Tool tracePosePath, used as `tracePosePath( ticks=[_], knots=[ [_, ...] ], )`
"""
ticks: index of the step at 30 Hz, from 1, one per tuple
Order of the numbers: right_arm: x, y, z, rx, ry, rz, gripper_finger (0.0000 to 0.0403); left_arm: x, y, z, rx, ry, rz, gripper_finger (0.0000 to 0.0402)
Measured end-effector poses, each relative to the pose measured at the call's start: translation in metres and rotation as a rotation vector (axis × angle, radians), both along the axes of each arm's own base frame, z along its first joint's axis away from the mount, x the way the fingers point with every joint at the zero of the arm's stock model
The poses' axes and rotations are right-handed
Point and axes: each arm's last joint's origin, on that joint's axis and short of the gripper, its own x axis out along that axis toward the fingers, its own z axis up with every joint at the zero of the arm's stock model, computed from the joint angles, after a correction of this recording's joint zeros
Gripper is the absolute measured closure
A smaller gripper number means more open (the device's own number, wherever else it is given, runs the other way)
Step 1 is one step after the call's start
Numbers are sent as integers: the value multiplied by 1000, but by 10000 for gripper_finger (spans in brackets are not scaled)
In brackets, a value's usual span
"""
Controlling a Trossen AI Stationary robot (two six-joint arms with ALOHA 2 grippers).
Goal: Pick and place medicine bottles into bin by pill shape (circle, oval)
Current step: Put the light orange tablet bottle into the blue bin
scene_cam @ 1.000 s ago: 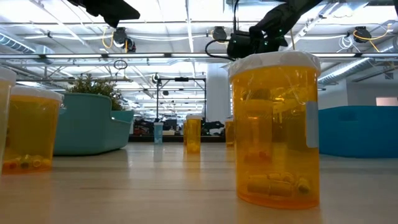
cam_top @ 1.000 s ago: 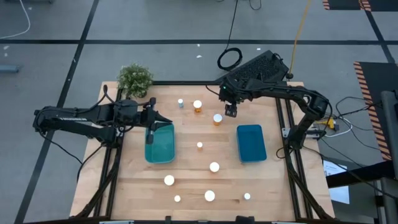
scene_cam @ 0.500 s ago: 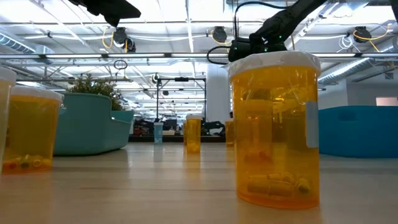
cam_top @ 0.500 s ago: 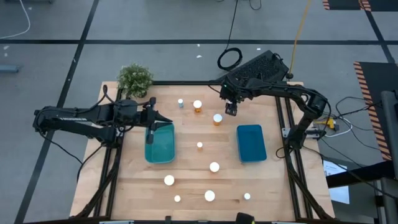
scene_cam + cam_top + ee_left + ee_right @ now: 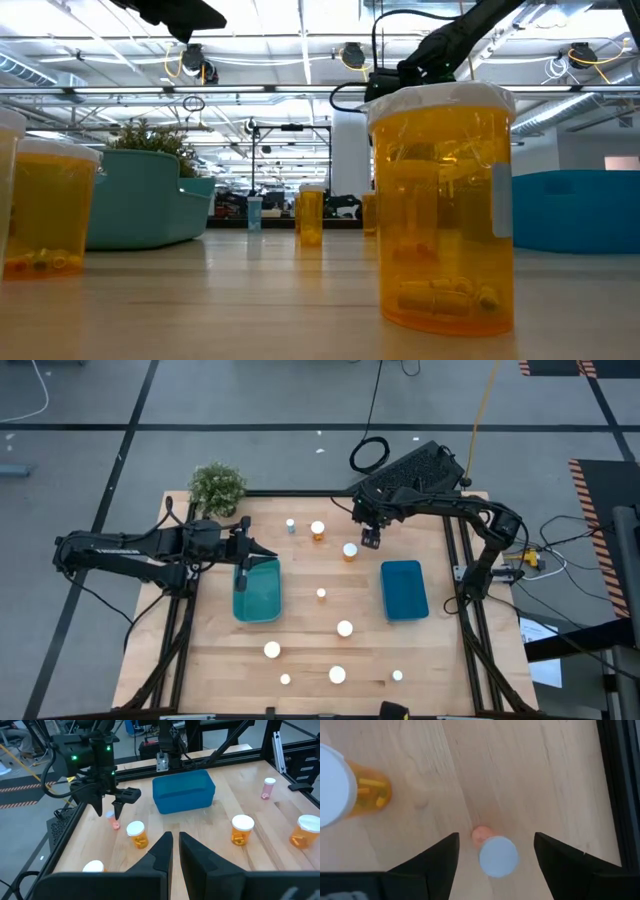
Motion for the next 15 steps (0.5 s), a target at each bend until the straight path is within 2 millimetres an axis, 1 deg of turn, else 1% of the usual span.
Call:
tracePosePath(
  ticks=[3,15],
  knots=[
    [-2,1,-1,13,20,-3,170,0,0,0,0,0,0,366],
    [-2,1,-1,14,18,-14,251,0,0,0,0,0,0,366]
  ],
)
